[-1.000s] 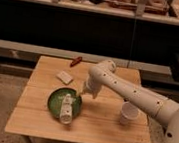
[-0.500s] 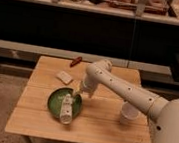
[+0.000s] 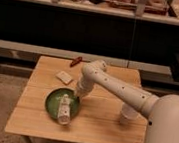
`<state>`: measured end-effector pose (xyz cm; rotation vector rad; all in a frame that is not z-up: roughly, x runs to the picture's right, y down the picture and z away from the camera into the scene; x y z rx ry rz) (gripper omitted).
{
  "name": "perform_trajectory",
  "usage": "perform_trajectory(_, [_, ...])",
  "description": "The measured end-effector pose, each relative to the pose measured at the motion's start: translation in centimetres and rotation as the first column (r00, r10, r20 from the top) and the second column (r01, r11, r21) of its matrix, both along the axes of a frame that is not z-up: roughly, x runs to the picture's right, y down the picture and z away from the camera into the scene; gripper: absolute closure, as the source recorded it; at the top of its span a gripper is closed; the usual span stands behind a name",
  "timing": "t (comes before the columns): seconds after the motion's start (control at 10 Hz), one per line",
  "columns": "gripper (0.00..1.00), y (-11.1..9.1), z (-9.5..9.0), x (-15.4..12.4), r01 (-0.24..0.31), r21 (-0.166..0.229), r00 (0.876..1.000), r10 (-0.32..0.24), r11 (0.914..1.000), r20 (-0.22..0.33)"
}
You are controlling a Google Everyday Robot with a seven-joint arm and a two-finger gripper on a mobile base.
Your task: Drag the ceramic bowl in a circle
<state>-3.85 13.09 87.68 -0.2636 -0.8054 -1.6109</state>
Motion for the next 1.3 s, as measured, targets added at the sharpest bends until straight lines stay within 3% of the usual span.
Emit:
perform_trajectory(0.3, [0.69, 0.4, 0.8, -0.1, 0.004, -0.013, 1.000, -0.004, 0.9999, -0.005])
perform_trajectory(0.6, [0.97, 0.3, 1.3, 1.0, 0.006, -0.008, 1.000, -0.006, 0.9999, -0.026])
perform_trajectory(0.7, [1.00, 0.5, 1.4, 1.9, 0.007, -0.008, 0.999, -0.007, 1.0000, -0.036])
perform_trajectory(1.0, [1.00, 2.3, 1.0, 5.1, 0.005, -0.023, 0.997, -0.007, 0.9997, -0.081])
perform_trajectory(1.3, [1.00, 3.7, -0.2, 8.5, 0.007, -0.009, 0.992, -0.008, 0.9999, -0.122])
